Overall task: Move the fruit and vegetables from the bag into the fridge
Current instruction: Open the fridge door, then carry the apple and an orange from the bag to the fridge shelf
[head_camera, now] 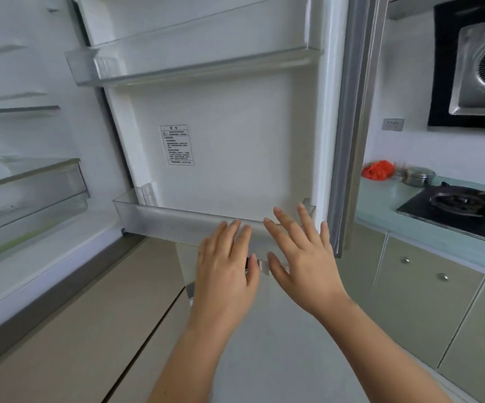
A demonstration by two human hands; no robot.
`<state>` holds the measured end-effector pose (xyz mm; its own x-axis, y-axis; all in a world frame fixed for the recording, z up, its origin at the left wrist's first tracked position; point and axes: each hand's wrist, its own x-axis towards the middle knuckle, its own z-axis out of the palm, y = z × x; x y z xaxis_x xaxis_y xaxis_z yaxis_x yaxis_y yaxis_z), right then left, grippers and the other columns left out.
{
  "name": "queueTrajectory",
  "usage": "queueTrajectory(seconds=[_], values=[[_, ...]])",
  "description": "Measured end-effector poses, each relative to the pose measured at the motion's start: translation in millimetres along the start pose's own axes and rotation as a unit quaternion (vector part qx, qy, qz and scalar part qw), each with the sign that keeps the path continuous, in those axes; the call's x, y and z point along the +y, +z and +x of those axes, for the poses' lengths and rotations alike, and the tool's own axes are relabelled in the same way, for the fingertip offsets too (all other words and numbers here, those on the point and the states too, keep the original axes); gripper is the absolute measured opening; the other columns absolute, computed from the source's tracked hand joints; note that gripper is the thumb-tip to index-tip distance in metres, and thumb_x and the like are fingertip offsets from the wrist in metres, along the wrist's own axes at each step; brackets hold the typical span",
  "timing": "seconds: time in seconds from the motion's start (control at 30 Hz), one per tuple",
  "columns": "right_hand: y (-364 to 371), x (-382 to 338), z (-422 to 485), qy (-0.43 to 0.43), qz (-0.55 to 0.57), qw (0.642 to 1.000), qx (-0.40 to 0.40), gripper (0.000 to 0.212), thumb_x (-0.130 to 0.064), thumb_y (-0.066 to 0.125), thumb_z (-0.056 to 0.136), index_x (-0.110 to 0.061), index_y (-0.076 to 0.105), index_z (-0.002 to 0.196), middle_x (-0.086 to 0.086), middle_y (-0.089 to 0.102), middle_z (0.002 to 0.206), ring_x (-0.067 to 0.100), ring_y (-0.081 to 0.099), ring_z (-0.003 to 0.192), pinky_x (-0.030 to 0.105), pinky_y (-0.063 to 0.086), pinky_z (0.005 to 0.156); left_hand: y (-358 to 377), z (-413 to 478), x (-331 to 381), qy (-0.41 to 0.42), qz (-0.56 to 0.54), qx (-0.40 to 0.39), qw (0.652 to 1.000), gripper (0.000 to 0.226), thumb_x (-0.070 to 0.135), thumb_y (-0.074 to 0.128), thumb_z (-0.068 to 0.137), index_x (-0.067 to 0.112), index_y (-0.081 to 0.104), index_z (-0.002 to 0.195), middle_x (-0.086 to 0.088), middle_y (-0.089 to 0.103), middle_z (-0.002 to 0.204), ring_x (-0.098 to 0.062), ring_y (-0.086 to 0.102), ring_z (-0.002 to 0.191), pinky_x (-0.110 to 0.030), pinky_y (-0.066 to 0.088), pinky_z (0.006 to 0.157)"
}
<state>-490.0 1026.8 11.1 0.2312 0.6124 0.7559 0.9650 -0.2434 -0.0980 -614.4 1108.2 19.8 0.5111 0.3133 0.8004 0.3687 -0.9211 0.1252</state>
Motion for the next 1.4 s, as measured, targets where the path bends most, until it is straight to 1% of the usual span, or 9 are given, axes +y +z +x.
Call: queueTrajectory(seconds=[0.1,0.17,0.37,0.63,0.93,1.0,1.07,1.2,1.4], values=[[7,26,12,0.019,-0.024,1.0,0.0,0.049,-0.034,0.04,0.083,-0.016,0.051,0.128,0.007,0.048,0.137,0.032,0.023,0.135,0.057,0.014,0.1,26,22,0,0.022,-0.009,0.004,1.0,0.038,0.022,0.042,0.082,0.007,0.048,0.116,-0.016,0.061,0.118,-0.035,0.055,0.112,-0.048,0.048,0.087],[13,42,21,0.025,-0.038,0.999,0.003,0.05,-0.035,0.04,0.083,-0.014,0.051,0.127,0.007,0.05,0.136,0.029,0.023,0.133,0.058,0.013,0.099,41,36,0,0.028,-0.013,-0.002,1.0,0.038,0.023,0.041,0.082,0.009,0.046,0.117,-0.016,0.06,0.119,-0.035,0.055,0.113,-0.048,0.048,0.088],[35,89,52,0.047,-0.062,0.997,-0.005,0.053,-0.036,0.04,0.079,-0.011,0.054,0.123,0.008,0.057,0.128,0.035,0.046,0.124,0.061,0.024,0.094,84,77,-4,0.032,0.015,-0.038,0.999,0.041,0.024,0.039,0.08,0.008,0.051,0.115,-0.014,0.062,0.117,-0.035,0.056,0.112,-0.052,0.046,0.087],[67,150,100,0.064,-0.008,0.996,-0.064,0.053,-0.041,0.04,0.079,-0.01,0.056,0.12,0.008,0.06,0.121,0.032,0.049,0.12,0.061,0.043,0.088,131,115,-10,0.025,0.027,-0.054,0.998,0.043,0.025,0.038,0.08,0.007,0.057,0.115,-0.013,0.062,0.118,-0.034,0.056,0.113,-0.055,0.045,0.087],[83,177,128,0.071,0.021,0.993,-0.09,0.059,-0.046,0.038,0.08,-0.012,0.054,0.125,0.008,0.054,0.13,0.028,0.042,0.127,0.058,0.034,0.099,153,135,-17,0.025,0.026,-0.051,0.998,0.041,0.027,0.036,0.081,0.01,0.054,0.114,-0.012,0.062,0.118,-0.035,0.055,0.114,-0.055,0.042,0.09],[80,177,129,0.08,0.024,0.991,-0.102,0.053,-0.041,0.046,0.084,-0.014,0.049,0.13,0.006,0.048,0.136,0.025,0.035,0.132,0.056,0.024,0.106,156,137,-18,0.039,0.02,-0.038,0.998,0.039,0.026,0.037,0.082,0.01,0.051,0.115,-0.012,0.062,0.117,-0.034,0.055,0.114,-0.054,0.042,0.09],[73,174,127,0.085,0.022,0.991,-0.098,0.048,-0.031,0.055,0.086,-0.015,0.048,0.131,0.005,0.047,0.137,0.024,0.035,0.132,0.055,0.021,0.106,158,139,-16,0.062,0.006,-0.023,0.998,0.037,0.024,0.038,0.082,0.011,0.049,0.114,-0.012,0.062,0.116,-0.034,0.055,0.113,-0.054,0.043,0.09],[43,165,103,0.102,-0.064,0.993,-0.014,0.039,-0.024,0.057,0.076,-0.01,0.063,0.112,0.007,0.065,0.112,0.029,0.058,0.109,0.06,0.039,0.09,165,141,5,0.096,-0.053,-0.011,0.994,0.033,0.022,0.041,0.081,0.011,0.053,0.11,-0.012,0.063,0.114,-0.033,0.056,0.11,-0.053,0.043,0.09],[-20,158,42,0.199,-0.222,0.955,0.01,0.039,-0.027,0.042,0.079,-0.008,0.067,0.103,0.008,0.068,0.104,0.03,0.062,0.102,0.057,0.044,0.085,187,135,60,0.169,-0.184,-0.05,0.967,0.036,0.021,0.045,0.081,0.007,0.062,0.11,-0.01,0.063,0.115,-0.031,0.057,0.11,-0.051,0.045,0.09]])
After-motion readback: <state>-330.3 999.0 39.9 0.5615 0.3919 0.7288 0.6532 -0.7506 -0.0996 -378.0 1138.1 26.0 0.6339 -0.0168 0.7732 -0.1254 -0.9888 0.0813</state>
